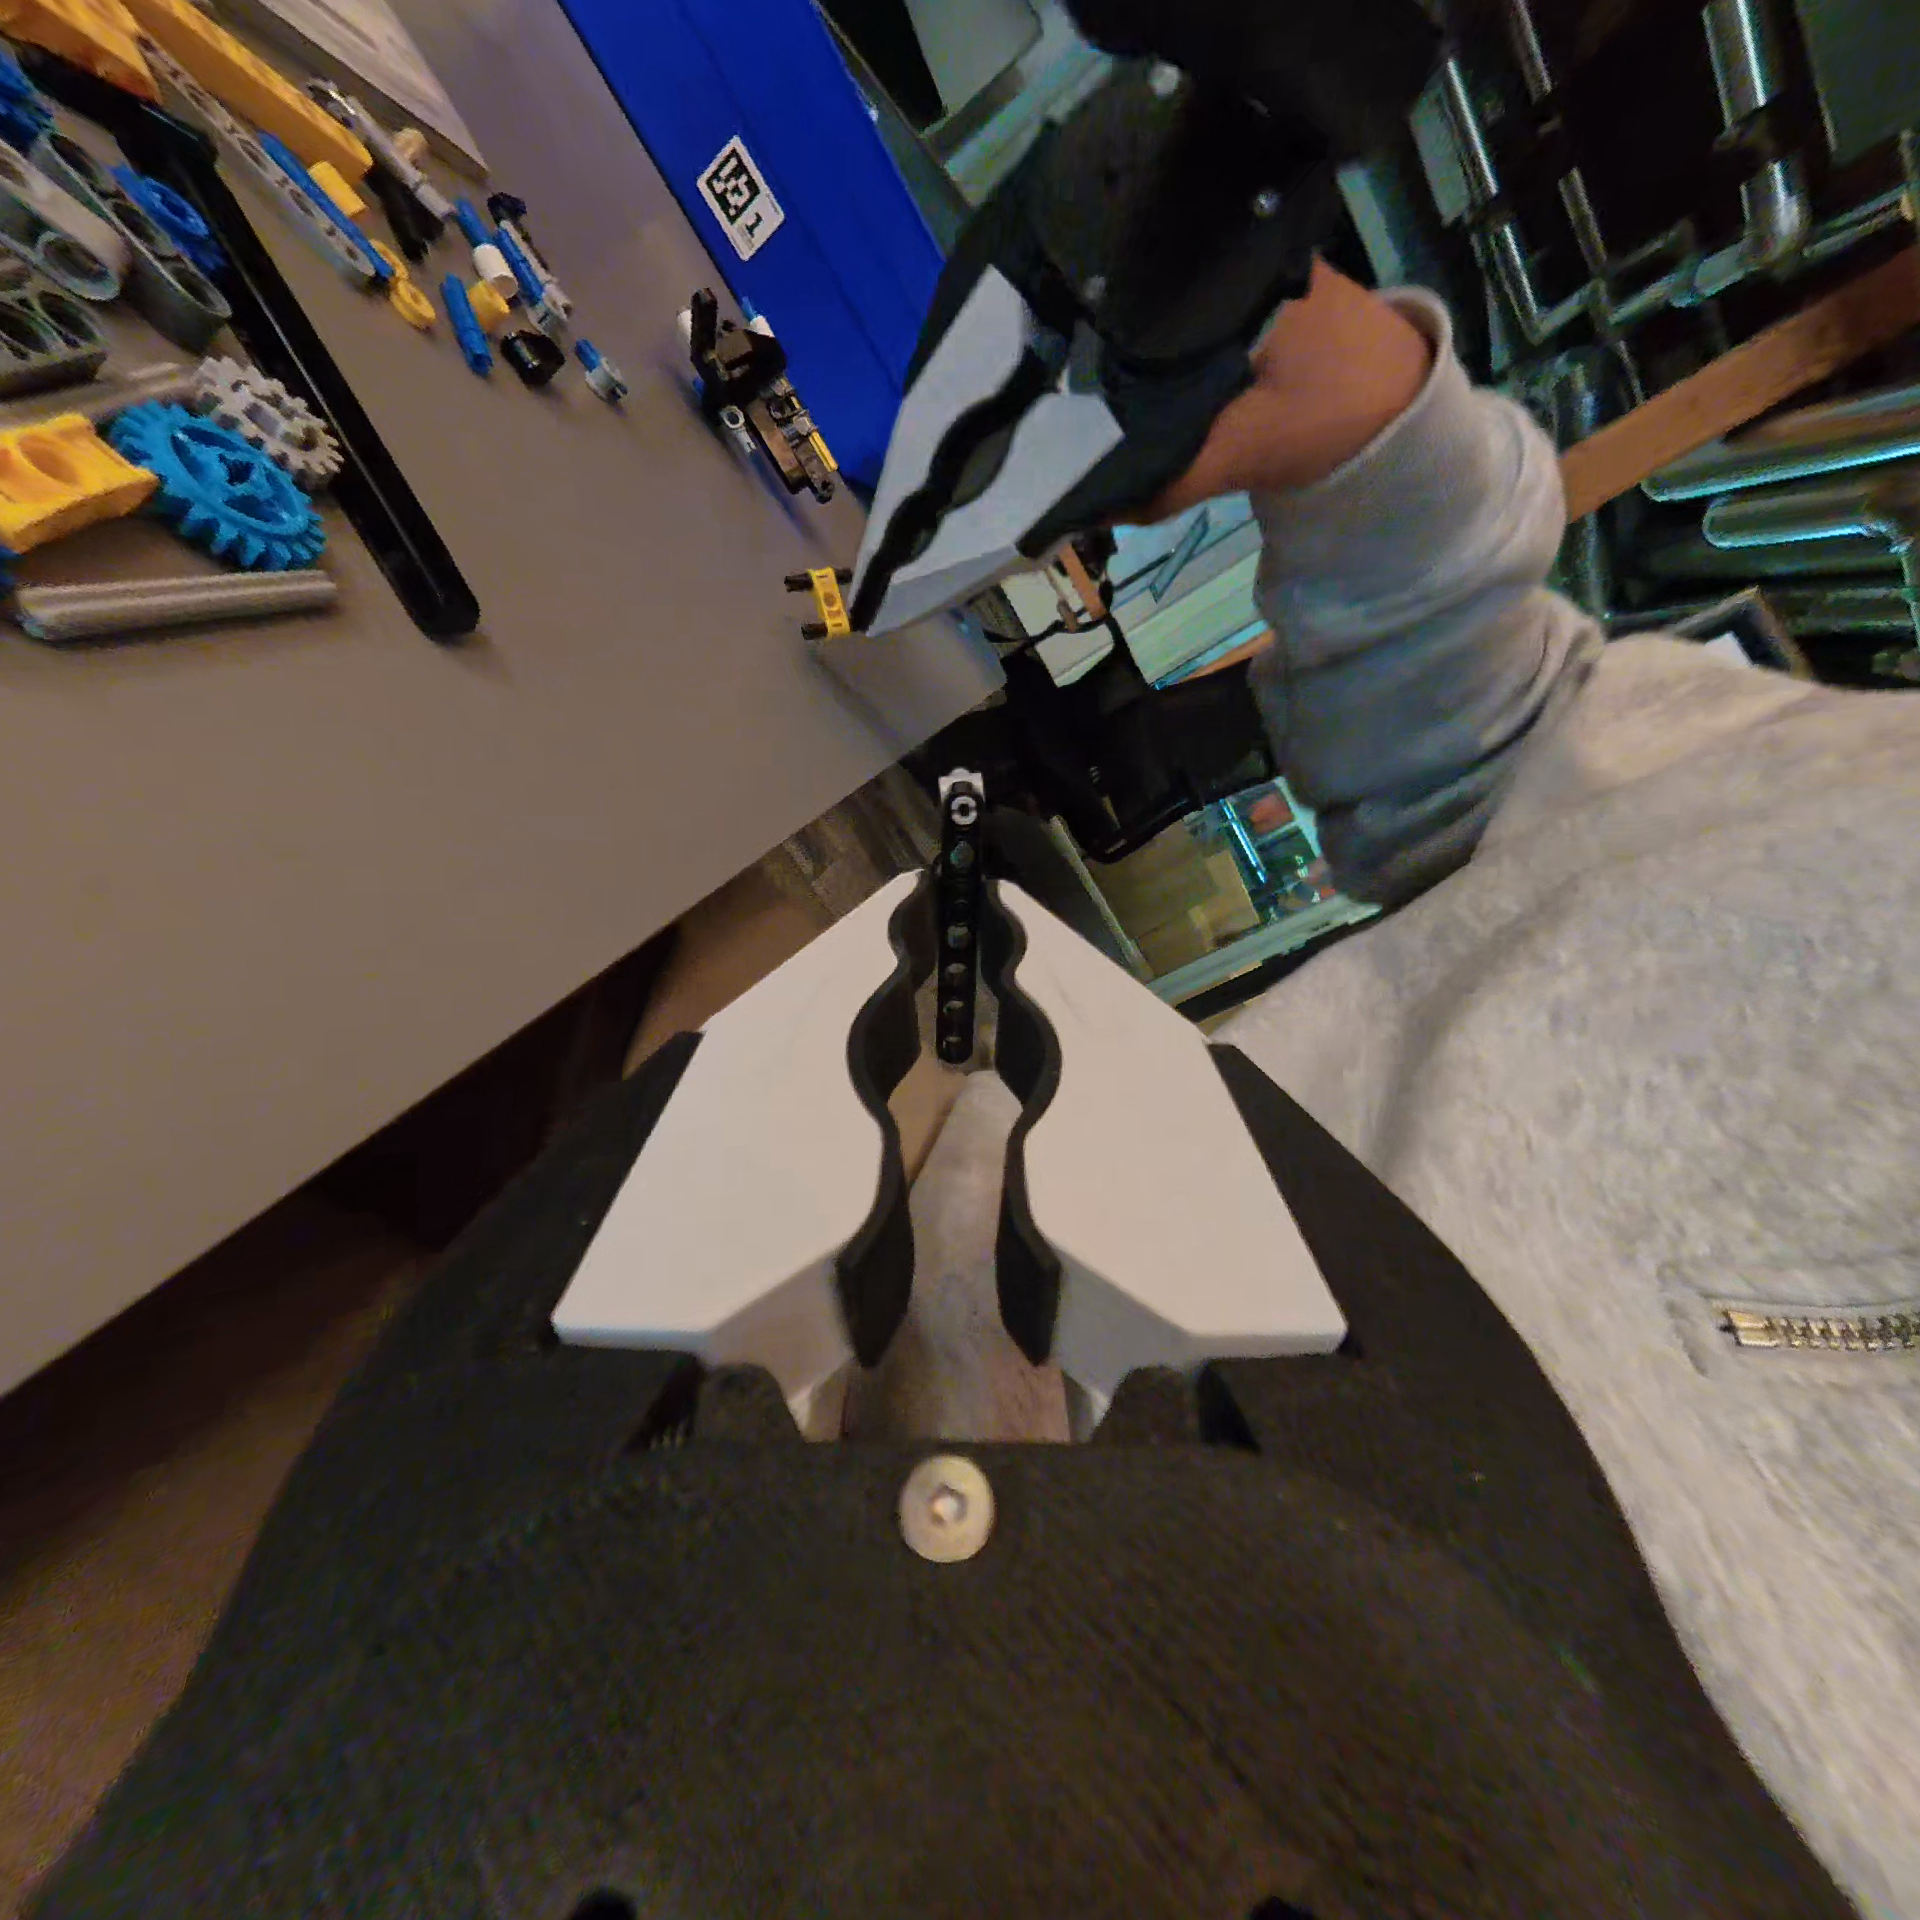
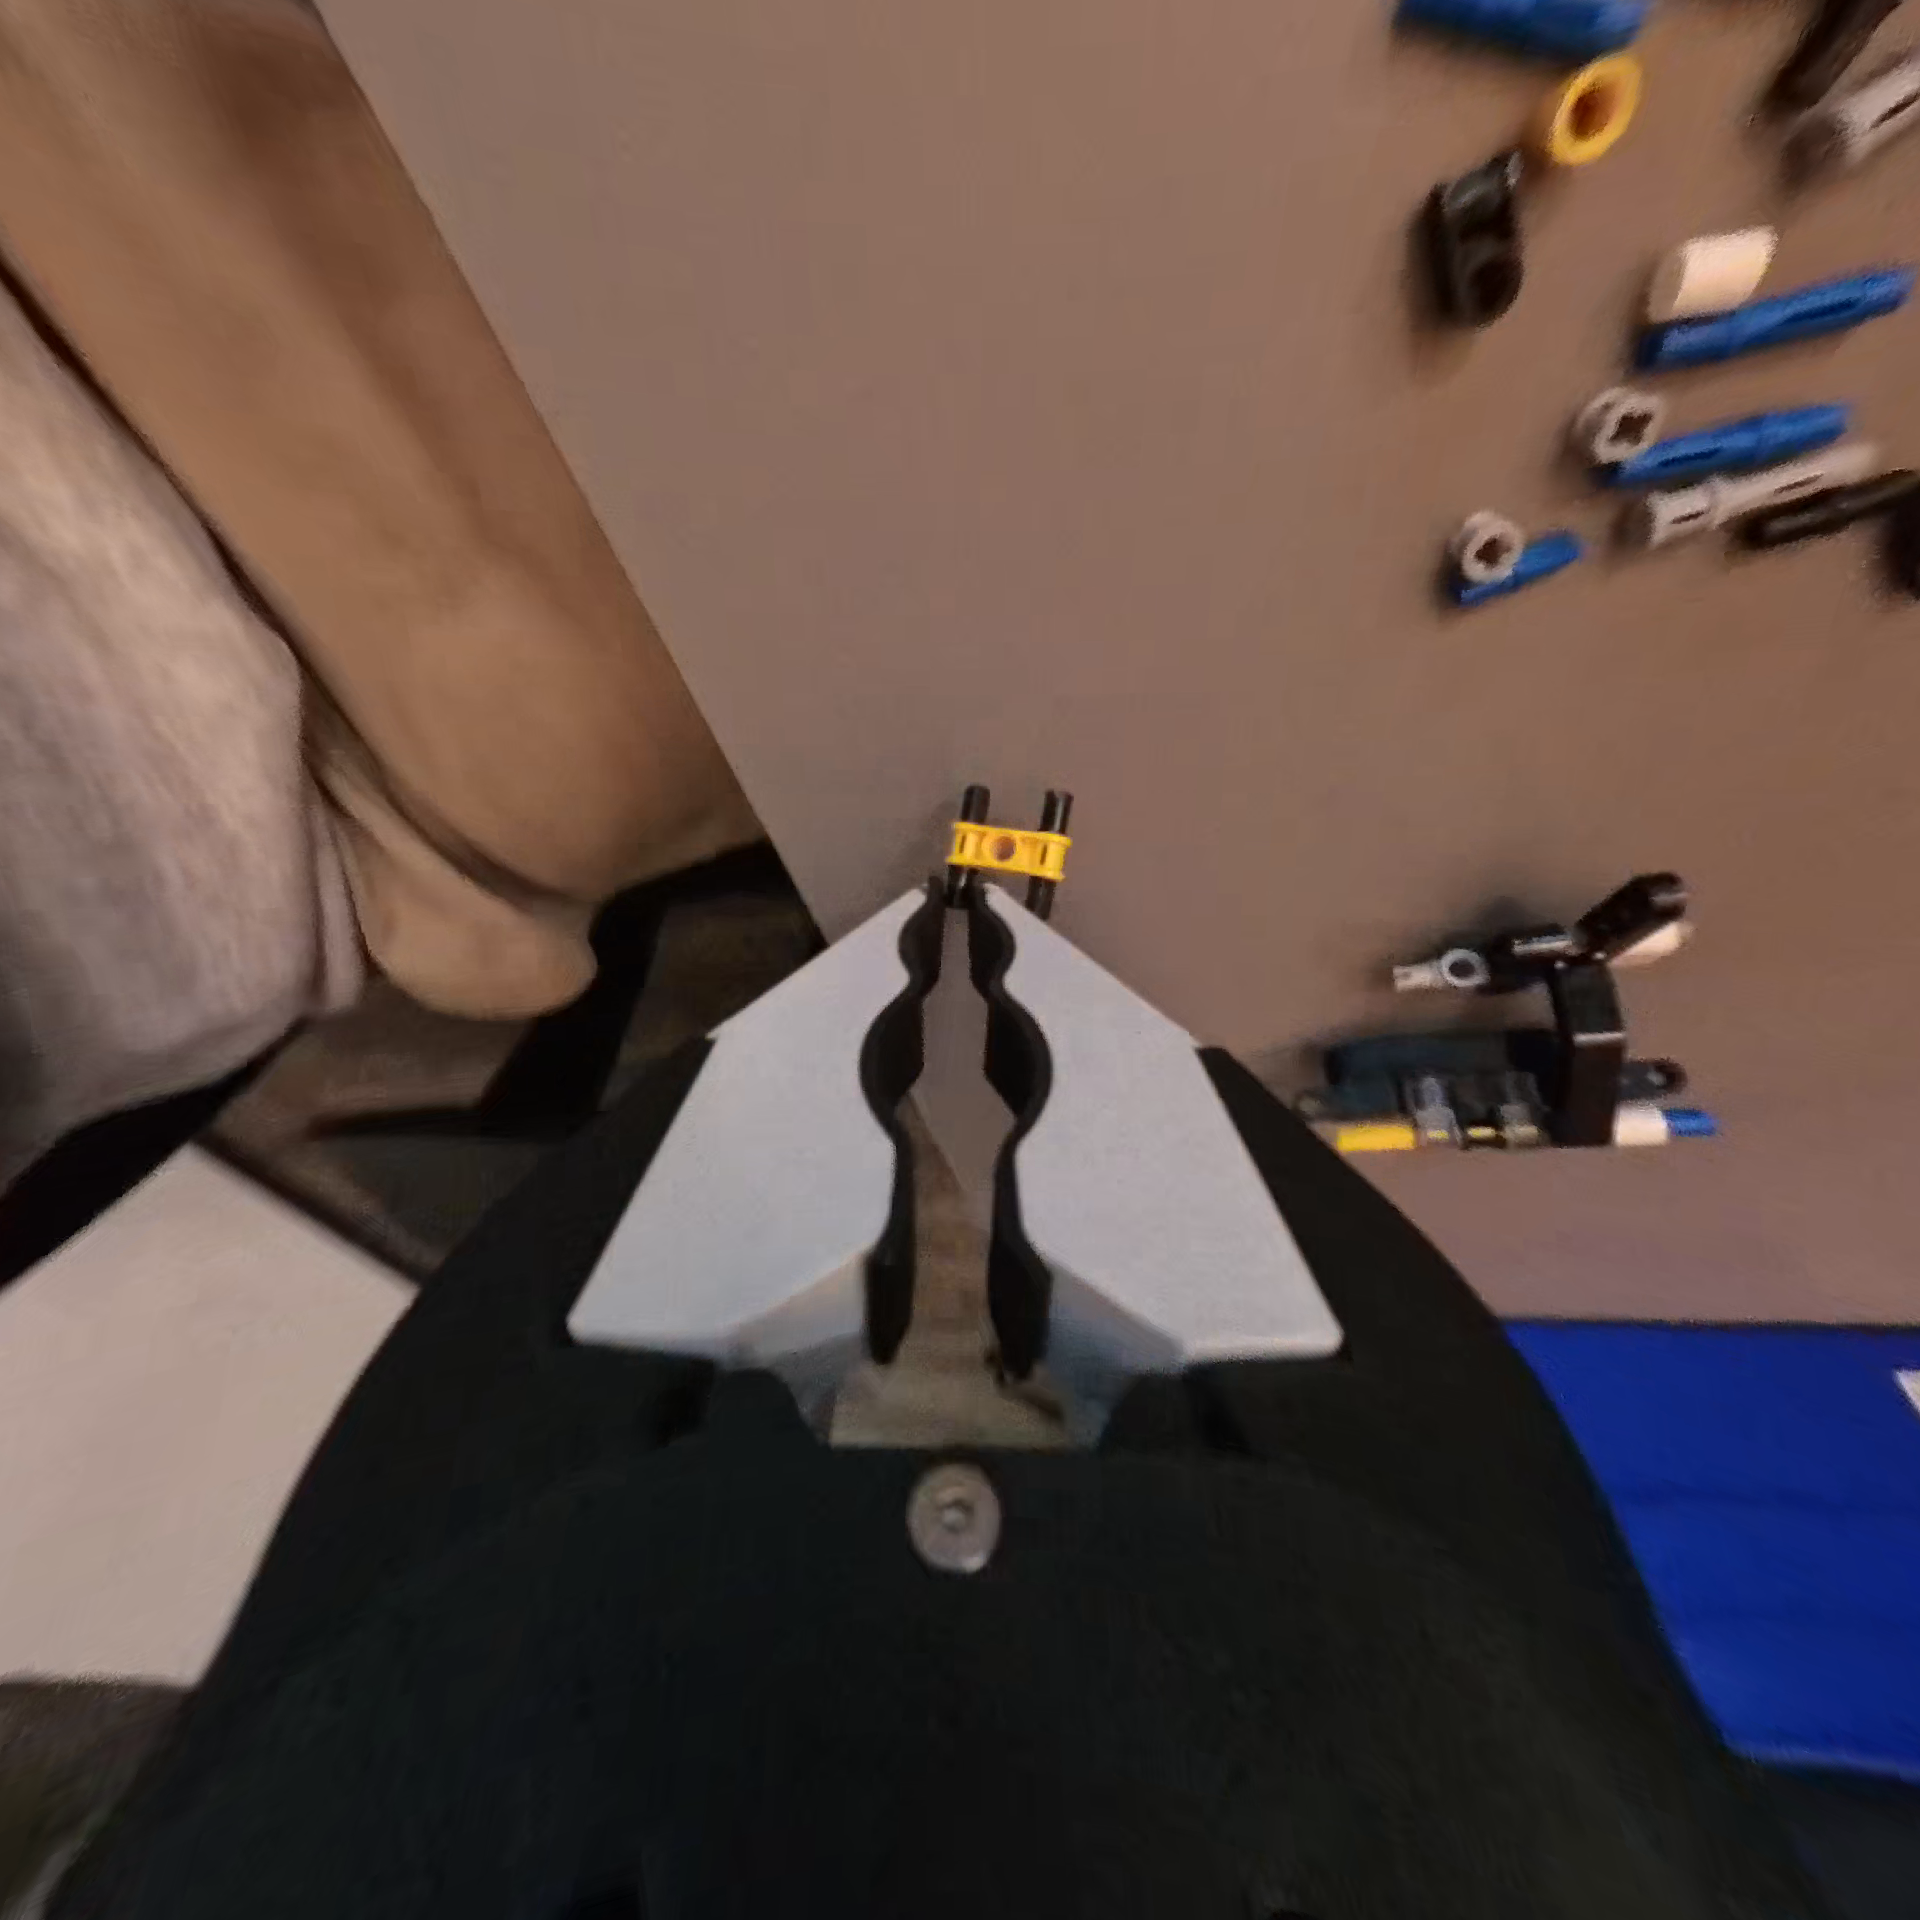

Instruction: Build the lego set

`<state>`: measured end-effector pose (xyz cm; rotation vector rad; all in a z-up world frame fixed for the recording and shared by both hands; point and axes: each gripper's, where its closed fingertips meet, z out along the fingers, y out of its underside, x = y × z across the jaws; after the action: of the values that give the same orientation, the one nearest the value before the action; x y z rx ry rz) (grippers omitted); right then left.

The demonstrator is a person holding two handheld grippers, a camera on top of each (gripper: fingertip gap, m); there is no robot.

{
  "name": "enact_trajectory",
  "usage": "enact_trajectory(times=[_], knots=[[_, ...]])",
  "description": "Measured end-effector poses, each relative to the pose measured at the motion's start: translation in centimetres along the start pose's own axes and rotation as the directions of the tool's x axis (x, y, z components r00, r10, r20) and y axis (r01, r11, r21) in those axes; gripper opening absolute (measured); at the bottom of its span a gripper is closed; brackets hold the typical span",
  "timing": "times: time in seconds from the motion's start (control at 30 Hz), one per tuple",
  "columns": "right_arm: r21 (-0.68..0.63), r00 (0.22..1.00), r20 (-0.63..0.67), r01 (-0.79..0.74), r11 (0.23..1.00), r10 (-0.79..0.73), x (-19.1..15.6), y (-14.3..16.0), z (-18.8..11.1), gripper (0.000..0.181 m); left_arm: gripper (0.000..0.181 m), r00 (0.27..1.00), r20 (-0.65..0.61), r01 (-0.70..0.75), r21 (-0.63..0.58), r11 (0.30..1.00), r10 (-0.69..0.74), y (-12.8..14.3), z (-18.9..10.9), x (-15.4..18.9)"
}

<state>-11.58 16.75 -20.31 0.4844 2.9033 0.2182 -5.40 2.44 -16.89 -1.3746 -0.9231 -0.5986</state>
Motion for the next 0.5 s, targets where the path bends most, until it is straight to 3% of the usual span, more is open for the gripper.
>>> enact_trajectory(times=[0.03,0.3,0.5], knots=[[-0.065,1.0,0.01,0.004,0.998,-0.004,0.3,0.6,-0.1,0.003,0.006,1.0,-0.003,-0.003,0.0,1.0,0.003,0.1,-0.1,0.1],[-0.448,0.994,0.051,-0.067,0.892,0.1,1.7,4.5,-0.6,0.002,0.005,0.998,-0.037,-0.054,0.025,0.998,0.055,-0.7,-1.7,1.7],[-0.53,0.985,0.033,-0.125,0.839,0.168,1.9,5.1,0.1,0.002,0.006,0.997,-0.053,-0.049,0.034,0.998,0.051,-1.1,-2.6,1.9]])
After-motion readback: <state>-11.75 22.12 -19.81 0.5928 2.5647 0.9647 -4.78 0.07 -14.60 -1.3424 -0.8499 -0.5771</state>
